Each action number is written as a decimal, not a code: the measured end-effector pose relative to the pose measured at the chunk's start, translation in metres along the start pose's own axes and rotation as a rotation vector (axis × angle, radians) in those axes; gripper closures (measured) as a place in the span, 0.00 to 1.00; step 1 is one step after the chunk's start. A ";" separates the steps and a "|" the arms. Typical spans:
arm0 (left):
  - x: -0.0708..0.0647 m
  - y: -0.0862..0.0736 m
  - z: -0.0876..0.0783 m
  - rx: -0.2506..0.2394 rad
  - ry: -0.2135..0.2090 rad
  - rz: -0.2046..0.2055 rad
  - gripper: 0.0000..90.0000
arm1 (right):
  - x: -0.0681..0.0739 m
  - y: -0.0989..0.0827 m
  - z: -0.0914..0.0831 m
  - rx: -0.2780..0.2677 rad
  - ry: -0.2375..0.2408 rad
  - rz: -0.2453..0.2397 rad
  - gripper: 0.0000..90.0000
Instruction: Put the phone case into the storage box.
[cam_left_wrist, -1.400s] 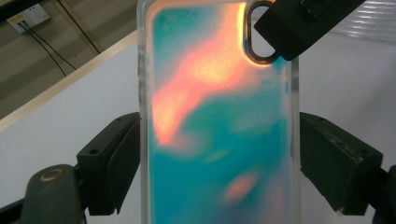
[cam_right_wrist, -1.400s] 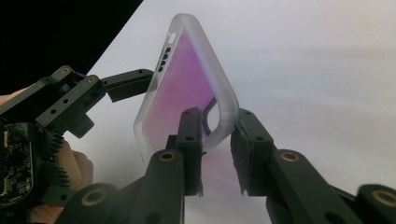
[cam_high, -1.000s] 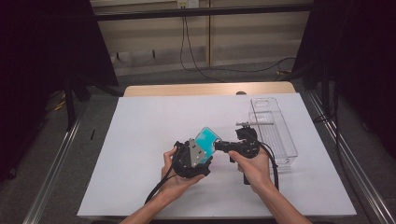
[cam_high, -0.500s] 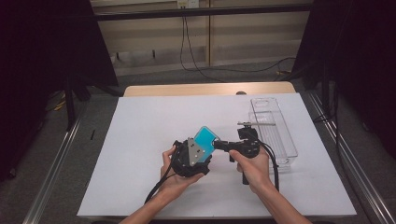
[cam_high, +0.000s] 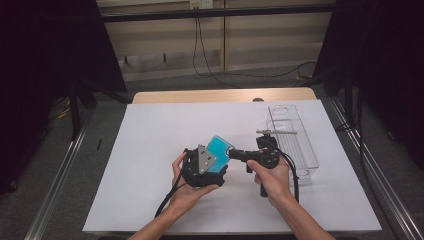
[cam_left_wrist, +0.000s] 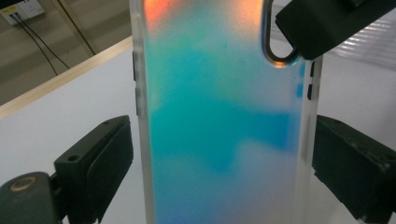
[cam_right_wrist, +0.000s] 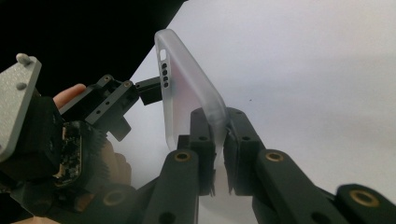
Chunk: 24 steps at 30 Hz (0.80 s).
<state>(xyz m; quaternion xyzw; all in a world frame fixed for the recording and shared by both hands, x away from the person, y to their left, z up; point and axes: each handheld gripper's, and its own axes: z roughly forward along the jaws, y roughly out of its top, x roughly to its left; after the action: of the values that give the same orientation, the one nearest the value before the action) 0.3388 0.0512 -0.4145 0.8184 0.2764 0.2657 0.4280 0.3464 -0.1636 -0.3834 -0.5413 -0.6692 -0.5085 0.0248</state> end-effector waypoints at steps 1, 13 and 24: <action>0.001 0.000 0.000 -0.005 -0.009 -0.008 0.09 | 0.000 0.000 0.000 0.001 -0.001 -0.006 0.92; 0.018 0.006 -0.012 -0.080 -0.087 -0.140 0.06 | -0.003 0.005 -0.008 -0.038 -0.026 -0.071 0.92; 0.036 0.004 -0.020 -0.107 -0.070 -0.198 0.03 | -0.003 0.012 -0.019 -0.089 -0.038 -0.105 0.92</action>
<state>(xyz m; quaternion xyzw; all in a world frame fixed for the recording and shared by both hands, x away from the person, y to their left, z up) 0.3513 0.0854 -0.3941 0.7719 0.3261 0.2076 0.5047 0.3462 -0.1804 -0.3681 -0.5155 -0.6739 -0.5278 -0.0388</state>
